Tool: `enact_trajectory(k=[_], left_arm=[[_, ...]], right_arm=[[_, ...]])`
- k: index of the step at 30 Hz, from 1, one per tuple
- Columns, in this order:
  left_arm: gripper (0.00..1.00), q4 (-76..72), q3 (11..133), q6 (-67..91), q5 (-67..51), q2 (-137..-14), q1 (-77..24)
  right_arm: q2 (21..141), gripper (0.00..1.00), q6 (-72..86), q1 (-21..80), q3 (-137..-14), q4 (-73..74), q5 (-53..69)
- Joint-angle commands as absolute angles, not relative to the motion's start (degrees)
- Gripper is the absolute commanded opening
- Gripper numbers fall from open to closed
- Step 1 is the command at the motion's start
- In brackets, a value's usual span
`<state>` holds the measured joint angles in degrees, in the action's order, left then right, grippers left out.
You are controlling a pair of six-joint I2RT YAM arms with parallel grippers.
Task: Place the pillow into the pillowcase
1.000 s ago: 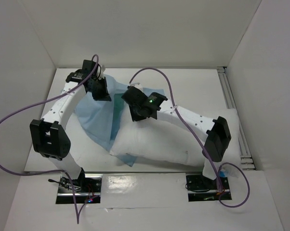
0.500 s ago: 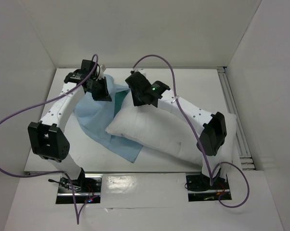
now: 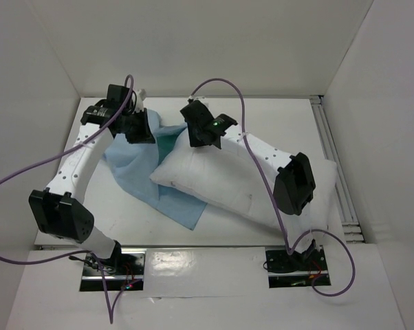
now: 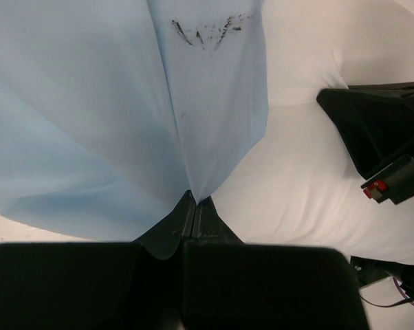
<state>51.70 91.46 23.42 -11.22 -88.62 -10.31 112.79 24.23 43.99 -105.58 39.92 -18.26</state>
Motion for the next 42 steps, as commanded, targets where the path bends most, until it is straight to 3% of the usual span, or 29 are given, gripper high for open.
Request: enact_trajectory(k=[1,4,6,7,8,9,11,16,20,23,26,27,28,31,39,42], left_arm=[[0.00,55.01,90.01,22.14,-8.62,-84.21,-10.11],[0.00,55.02,88.16,24.24,-9.57,-83.32,-9.59],[0.00,54.49,87.37,25.13,-10.80,-82.71,-9.58],[0.00,53.80,86.75,25.66,-11.85,-82.71,-9.58],[0.00,53.79,86.75,26.36,-12.39,-82.71,-9.58],[0.00,52.22,85.96,26.37,-13.18,-82.71,-9.58],[0.00,51.68,85.25,26.37,-14.85,-82.18,-9.58],[0.00,51.68,85.25,26.37,-13.63,-81.66,-9.06],[0.00,51.68,85.25,26.89,-12.57,-81.04,-8.53],[0.00,51.68,84.12,27.51,-12.04,-80.51,-7.48],[0.00,51.68,83.59,28.04,-12.04,-80.51,-6.94],[0.00,51.68,83.58,28.04,-12.56,-79.90,-6.94],[0.00,51.68,83.58,28.04,-13.18,-79.89,-6.94],[0.00,51.68,83.58,27.52,-13.80,-78.76,-6.94],[0.00,52.91,83.58,26.89,-13.80,-76.21,-6.94],[0.00,53.44,82.97,26.89,-13.27,-75.67,-6.42]], right_arm=[[115.22,0.00,26.27,43.42,-107.66,36.56,-20.65],[115.22,0.00,25.50,43.94,-107.67,36.04,-17.94],[112.16,0.24,24.26,45.61,-106.35,33.42,-16.79],[110.76,0.41,23.56,47.79,-104.17,32.44,-17.40],[109.35,0.66,22.42,49.29,-103.19,31.74,-20.62],[106.73,0.74,21.80,50.79,-102.14,31.03,-22.39],[104.25,0.80,20.40,54.83,-98.71,29.54,-24.95],[99.59,0.82,18.02,60.90,-90.29,26.12,-24.96],[101.77,0.97,16.00,65.56,-87.98,25.49,-25.75],[104.85,0.97,16.00,66.09,-86.41,25.49,-26.27],[107.48,0.89,16.70,65.31,-85.52,24.96,-26.98],[107.49,0.81,17.31,64.69,-84.91,24.44,-26.98],[108.19,0.53,17.31,64.69,-84.90,24.43,-27.50],[108.19,0.02,17.31,64.16,-85.52,24.43,-28.21],[105.83,0.00,19.60,59.16,-90.88,25.31,-31.29],[104.60,0.00,20.21,55.64,-91.41,24.36,-27.18]])
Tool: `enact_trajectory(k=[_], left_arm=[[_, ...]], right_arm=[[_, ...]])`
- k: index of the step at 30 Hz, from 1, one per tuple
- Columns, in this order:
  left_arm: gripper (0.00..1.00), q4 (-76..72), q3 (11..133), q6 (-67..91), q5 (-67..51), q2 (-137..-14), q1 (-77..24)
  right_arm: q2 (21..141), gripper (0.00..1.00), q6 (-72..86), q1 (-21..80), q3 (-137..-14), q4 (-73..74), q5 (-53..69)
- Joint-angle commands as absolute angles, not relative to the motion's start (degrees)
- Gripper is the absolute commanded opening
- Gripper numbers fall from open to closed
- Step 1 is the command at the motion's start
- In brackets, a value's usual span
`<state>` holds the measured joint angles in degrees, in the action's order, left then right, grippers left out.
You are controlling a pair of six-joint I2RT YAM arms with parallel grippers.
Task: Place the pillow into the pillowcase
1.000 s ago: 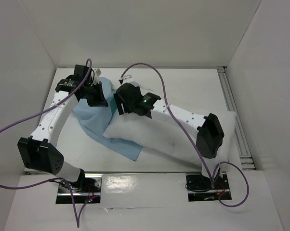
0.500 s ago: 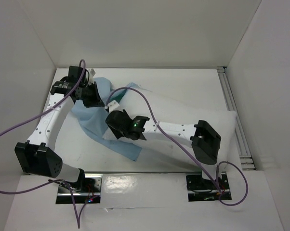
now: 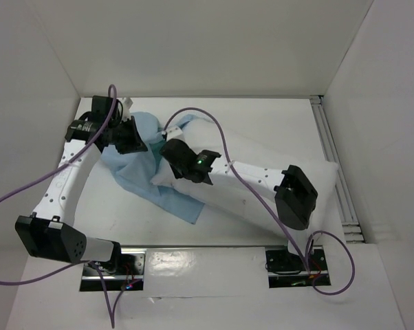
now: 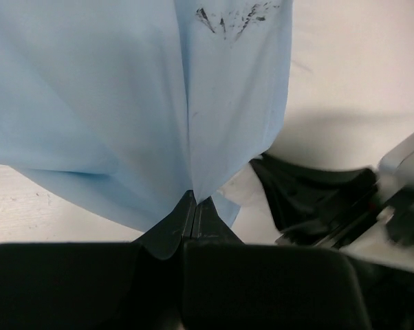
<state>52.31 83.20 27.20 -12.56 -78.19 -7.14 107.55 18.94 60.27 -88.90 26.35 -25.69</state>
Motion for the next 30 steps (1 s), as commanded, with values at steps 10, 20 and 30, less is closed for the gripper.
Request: enact_trajectory(k=[10,20,30], left_arm=[[0.00,54.05,82.44,25.05,-12.05,-74.09,-6.42],[0.00,55.20,83.84,22.68,-15.12,-73.56,-7.82],[0.00,55.90,81.48,22.15,-11.87,-72.51,-8.35]], right_arm=[[106.44,0.00,24.25,47.64,-93.52,21.62,-11.11],[108.28,0.00,31.46,44.56,-94.30,18.54,-6.33],[108.29,0.00,35.86,39.29,-95.45,16.61,-3.70]])
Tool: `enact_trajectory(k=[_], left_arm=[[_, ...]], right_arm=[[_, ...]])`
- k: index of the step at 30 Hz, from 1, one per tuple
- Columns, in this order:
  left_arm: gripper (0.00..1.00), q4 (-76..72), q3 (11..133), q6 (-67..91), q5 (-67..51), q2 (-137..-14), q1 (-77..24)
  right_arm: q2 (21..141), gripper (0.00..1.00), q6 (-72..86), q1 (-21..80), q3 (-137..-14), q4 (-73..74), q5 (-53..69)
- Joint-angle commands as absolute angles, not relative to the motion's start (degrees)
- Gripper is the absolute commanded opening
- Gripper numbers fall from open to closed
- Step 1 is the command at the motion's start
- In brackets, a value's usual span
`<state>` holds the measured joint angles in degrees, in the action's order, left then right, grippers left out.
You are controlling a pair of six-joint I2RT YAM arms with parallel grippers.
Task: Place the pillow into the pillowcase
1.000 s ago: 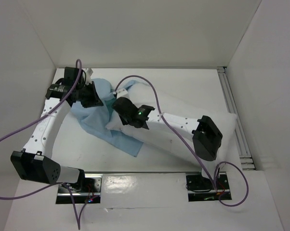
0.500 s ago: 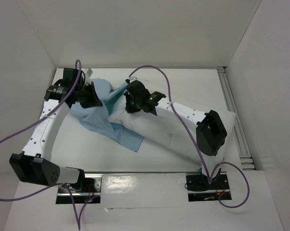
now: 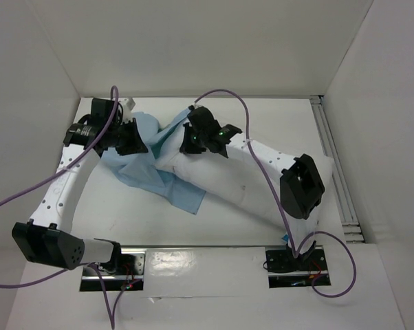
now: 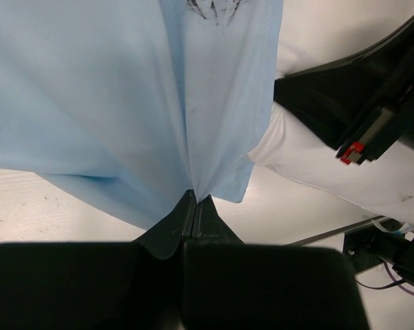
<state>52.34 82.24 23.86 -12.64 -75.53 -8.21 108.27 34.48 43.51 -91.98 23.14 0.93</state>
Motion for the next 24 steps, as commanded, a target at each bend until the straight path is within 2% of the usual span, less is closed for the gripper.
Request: enact_trajectory(k=[1,10,19,24], left_arm=[[0.00,55.90,81.47,22.15,-11.87,-72.51,-8.35],[0.00,56.43,82.52,22.15,-13.18,-72.51,-8.88],[0.00,55.90,88.59,23.38,-19.24,-76.90,-12.48],[0.00,53.26,88.34,26.45,-23.02,-81.02,-17.75]], right_arm=[[108.28,0.00,36.38,38.59,-94.75,16.00,-3.69],[109.59,0.00,37.53,36.56,-93.69,14.68,0.61],[112.85,0.00,38.05,46.65,-96.50,14.68,-0.52],[110.40,0.00,39.20,46.59,-91.51,12.40,1.40]])
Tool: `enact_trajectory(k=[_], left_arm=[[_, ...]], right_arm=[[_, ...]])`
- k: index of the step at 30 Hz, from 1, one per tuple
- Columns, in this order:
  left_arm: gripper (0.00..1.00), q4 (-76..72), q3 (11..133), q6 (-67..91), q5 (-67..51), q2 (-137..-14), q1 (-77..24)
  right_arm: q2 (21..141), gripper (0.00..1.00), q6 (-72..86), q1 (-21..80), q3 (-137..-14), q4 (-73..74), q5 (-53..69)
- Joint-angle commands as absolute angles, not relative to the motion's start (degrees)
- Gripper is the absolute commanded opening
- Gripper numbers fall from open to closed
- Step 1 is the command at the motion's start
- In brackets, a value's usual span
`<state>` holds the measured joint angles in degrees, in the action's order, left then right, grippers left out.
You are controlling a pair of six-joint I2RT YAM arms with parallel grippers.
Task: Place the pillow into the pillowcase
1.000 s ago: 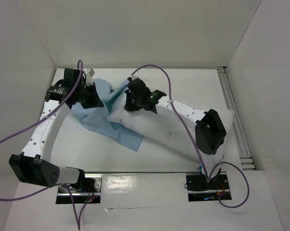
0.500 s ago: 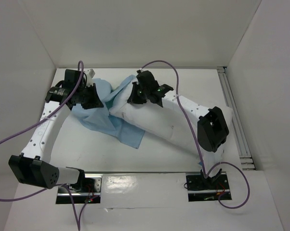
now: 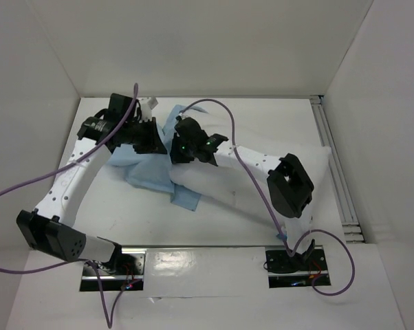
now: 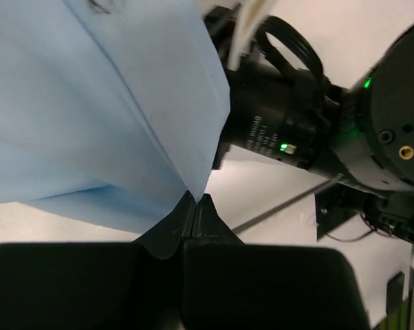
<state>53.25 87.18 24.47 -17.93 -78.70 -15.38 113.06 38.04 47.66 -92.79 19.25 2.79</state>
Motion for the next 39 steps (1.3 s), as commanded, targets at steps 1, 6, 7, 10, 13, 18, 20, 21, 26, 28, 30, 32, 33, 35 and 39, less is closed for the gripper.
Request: enact_trajectory(k=[1,6,7,10,13,18,20,21,26,28,30,32,33,35,39], left_arm=[[0.00,53.26,87.63,26.46,-23.55,-81.99,-17.75],[0.52,56.51,90.87,23.83,-20.57,-86.65,-17.75],[0.61,56.51,93.32,23.82,-19.78,-86.66,-17.75],[0.81,56.51,97.71,23.82,-18.37,-88.59,-17.14],[0.80,55.99,101.32,23.82,-15.65,-91.66,-16.52],[0.74,55.20,107.83,23.82,-8.46,-99.30,-16.52],[0.78,55.20,111.16,23.82,-7.39,-102.98,-16.52],[0.80,54.50,112.14,24.60,-5.12,-104.23,-16.52],[0.81,53.96,120.57,26.71,-2.46,-113.36,-16.52],[0.81,53.96,124.79,27.41,0.78,-117.58,-17.13],[0.82,53.96,126.90,27.42,2.02,-119.87,-17.14],[0.82,53.17,129.45,27.42,2.02,-123.29,-17.14],[0.82,53.17,130.42,27.42,2.02,-124.53,-17.14],[0.78,53.17,132.97,27.42,1.15,-126.73,-17.14],[0.39,51.42,135.79,27.42,-2.89,-130.69,-17.14]], right_arm=[[109.17,0.00,39.20,45.80,-88.62,10.57,2.19],[99.52,0.43,37.27,44.30,-82.89,12.30,4.48],[98.01,0.53,36.66,43.77,-82.18,14.13,4.48],[92.49,0.70,34.37,43.77,-81.12,18.27,1.42],[87.82,0.70,32.00,42.54,-81.12,23.81,-3.05],[85.17,0.79,29.01,38.34,-86.29,32.33,-8.52],[85.95,0.85,28.13,36.83,-88.50,35.66,-10.45],[86.74,0.87,28.13,36.22,-90.25,36.55,-11.16],[91.40,0.91,25.32,30.68,-94.47,39.54,-11.69],[93.24,0.92,24.09,29.01,-97.02,41.04,-12.21],[95.35,0.92,23.03,27.96,-97.81,41.04,-12.22],[96.85,0.95,21.28,25.85,-99.05,41.04,-10.56],[99.12,0.96,21.27,25.23,-99.57,41.57,-9.15],[101.76,0.96,18.91,23.83,-101.59,42.09,-6.87],[109.41,0.99,16.36,23.20,-106.25,43.24,-1.86]])
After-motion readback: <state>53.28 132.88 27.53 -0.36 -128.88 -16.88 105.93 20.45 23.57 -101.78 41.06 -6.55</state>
